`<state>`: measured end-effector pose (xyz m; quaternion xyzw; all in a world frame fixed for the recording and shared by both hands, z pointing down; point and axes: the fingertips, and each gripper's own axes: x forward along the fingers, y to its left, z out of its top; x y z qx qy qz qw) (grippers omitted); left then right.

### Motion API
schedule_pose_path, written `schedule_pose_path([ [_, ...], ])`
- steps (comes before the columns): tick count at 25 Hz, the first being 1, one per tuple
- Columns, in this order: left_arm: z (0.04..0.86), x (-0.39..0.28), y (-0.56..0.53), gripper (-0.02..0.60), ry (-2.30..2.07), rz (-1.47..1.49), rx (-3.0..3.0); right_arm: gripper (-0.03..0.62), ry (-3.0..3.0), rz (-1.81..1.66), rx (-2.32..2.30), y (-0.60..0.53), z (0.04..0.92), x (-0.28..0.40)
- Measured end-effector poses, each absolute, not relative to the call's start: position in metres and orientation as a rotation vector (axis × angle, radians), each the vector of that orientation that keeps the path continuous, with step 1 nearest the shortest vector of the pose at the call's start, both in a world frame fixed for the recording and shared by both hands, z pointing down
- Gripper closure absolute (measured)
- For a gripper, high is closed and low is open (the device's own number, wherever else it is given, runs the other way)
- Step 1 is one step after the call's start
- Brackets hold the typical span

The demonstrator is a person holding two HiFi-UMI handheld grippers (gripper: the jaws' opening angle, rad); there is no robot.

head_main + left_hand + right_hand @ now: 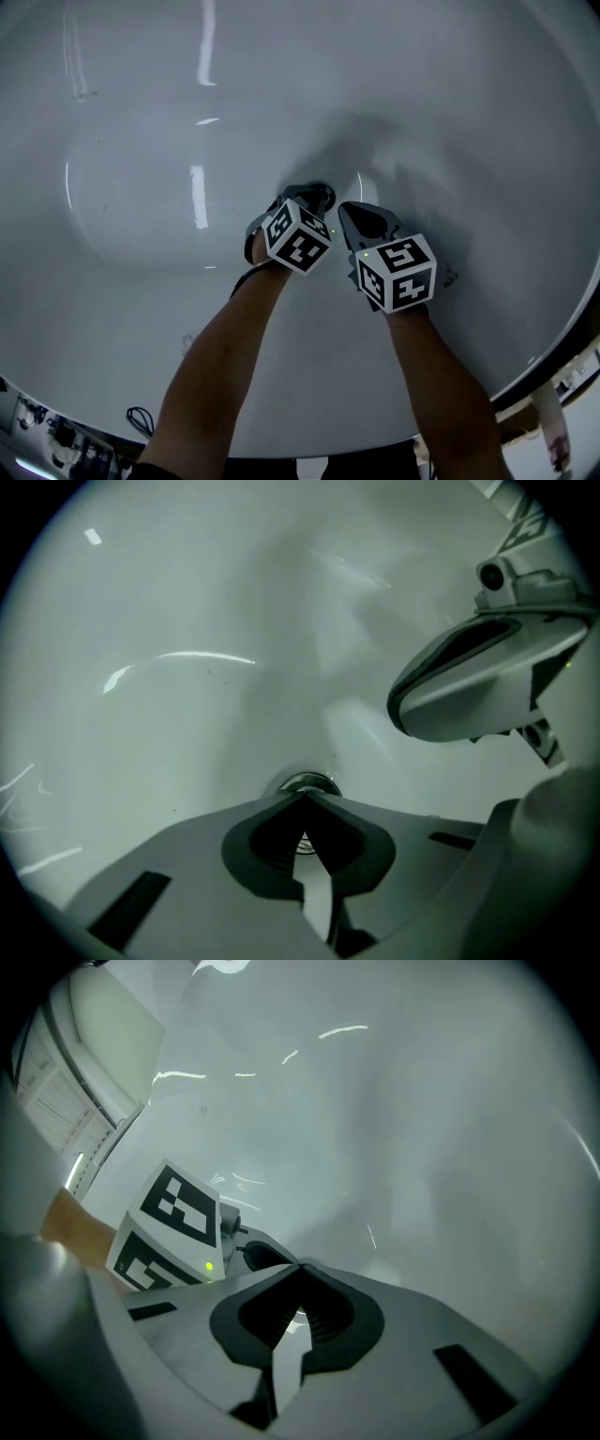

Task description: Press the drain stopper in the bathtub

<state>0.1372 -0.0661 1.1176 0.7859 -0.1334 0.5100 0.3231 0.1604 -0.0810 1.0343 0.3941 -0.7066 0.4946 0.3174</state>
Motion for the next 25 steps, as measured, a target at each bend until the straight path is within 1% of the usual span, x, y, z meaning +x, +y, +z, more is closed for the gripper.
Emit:
schedule_pose_path([
  [10, 1.119, 0.135, -0.066, 0.565, -0.375, 1.404, 2.099, 0.58, -1.85, 1.323, 1.094, -0.09, 1.032, 0.169],
  [21, 1.121, 0.129, -0.082, 0.566, -0.373, 1.352, 2.009, 0.58, -1.865, 1.322, 1.105, -0.104, 1.027, 0.158],
  [25, 1.122, 0.133, -0.077, 0.566, -0.388, 1.326, 1.966, 0.58, -1.862, 1.335, 1.124, -0.103, 1.026, 0.165],
])
